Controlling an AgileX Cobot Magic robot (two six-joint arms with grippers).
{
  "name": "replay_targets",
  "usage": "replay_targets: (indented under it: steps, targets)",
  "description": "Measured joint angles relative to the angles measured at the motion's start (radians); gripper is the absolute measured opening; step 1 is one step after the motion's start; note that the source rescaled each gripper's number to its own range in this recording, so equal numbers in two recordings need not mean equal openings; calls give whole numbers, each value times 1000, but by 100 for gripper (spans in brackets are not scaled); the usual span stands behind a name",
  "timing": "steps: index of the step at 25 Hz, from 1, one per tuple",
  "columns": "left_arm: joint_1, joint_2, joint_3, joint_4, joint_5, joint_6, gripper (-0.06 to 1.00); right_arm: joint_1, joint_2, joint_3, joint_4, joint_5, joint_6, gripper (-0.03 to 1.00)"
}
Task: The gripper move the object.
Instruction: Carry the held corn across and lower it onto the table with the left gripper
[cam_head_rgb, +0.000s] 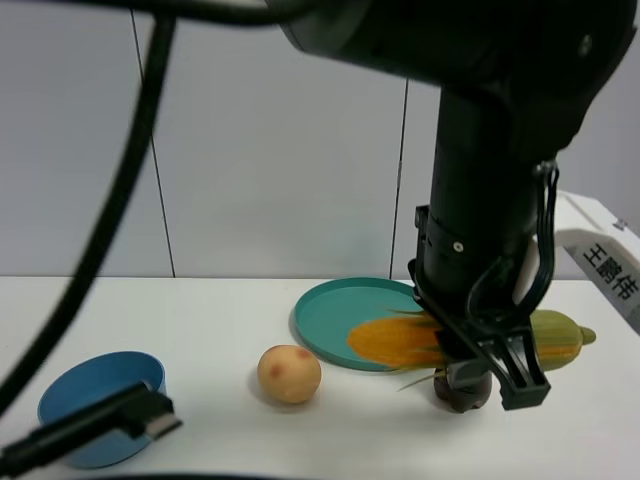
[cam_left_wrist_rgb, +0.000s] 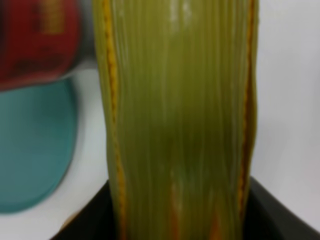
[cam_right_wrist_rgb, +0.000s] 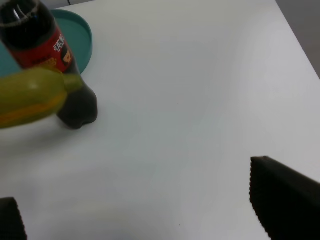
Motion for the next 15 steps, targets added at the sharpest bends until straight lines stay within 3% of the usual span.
replay_targets:
  steps: [8,15]
  targets:
    - [15,68,0,-8,-123,53,1,0,0,0,0,0,0,100]
    - [42,74,0,-105,-171,103,1,0,0,0,0,0,0,100]
